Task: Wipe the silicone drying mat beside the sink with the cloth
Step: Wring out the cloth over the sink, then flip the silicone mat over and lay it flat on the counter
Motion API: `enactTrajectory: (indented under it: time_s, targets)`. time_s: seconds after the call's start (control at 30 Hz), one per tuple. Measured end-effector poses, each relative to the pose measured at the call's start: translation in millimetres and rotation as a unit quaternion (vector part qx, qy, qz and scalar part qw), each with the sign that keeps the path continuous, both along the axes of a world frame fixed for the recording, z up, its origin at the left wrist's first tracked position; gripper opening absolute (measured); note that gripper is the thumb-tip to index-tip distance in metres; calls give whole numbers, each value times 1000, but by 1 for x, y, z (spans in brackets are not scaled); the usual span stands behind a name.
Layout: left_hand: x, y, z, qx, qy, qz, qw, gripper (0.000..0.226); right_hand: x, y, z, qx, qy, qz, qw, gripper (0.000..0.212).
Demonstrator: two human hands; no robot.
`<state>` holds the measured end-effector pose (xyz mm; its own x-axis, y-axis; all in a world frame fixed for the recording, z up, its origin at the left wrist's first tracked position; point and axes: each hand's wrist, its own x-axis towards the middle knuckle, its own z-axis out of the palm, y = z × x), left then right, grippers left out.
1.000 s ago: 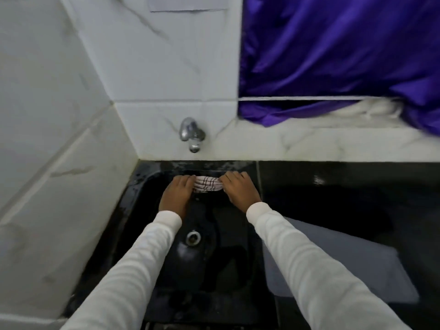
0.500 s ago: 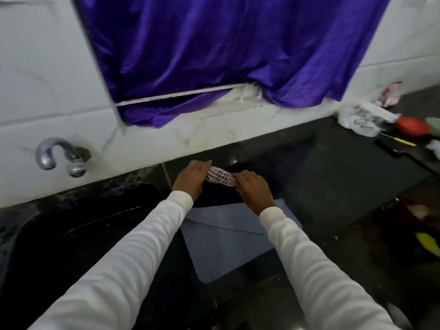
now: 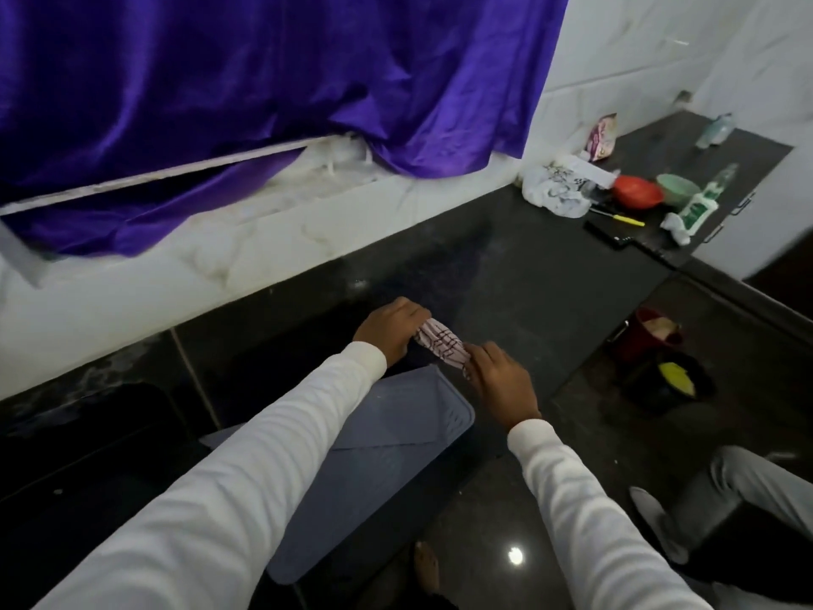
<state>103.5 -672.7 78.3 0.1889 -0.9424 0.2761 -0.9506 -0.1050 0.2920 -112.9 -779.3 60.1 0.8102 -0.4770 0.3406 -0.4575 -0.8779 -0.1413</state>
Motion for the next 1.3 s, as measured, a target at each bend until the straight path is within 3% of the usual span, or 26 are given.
enactTrajectory:
  time_s: [0.1, 0.27, 0.57, 0.73, 0.9, 1.07, 1.13, 1.2, 1.3]
  targets:
    - [-14, -37, -13, 23, 60, 8, 998, 54, -12, -23, -20, 37, 14, -19, 999, 32]
    - [-31, -80, -29, 46, 89, 41, 994, 43, -22, -58, -54, 86, 56, -9, 995, 40]
    - [-31, -98, -68, 115, 83, 55, 988, 45, -20, -86, -93, 110, 137, 31, 984, 42]
    - [-13, -90, -88, 75, 42, 36, 996, 62, -13, -94, -87, 98, 114, 68, 986, 36]
    - [9, -35, -68, 27, 65, 167, 983, 56, 25, -97, -69, 70, 34, 150, 986, 33]
    - [20, 77, -53, -38, 87, 358, 929, 65, 71, -81, -78, 42, 36, 339, 939, 35]
    - [15, 121, -55, -88, 168, 472, 861, 69, 75, -75, -81, 5, 72, 367, 927, 37]
    - [3, 158, -60, -111, 187, 549, 807, 70, 73, -65, -81, 31, 81, 364, 927, 40]
    - [-10, 200, -71, -51, 125, 591, 795, 69, 67, -57, -87, 93, 84, 370, 920, 47]
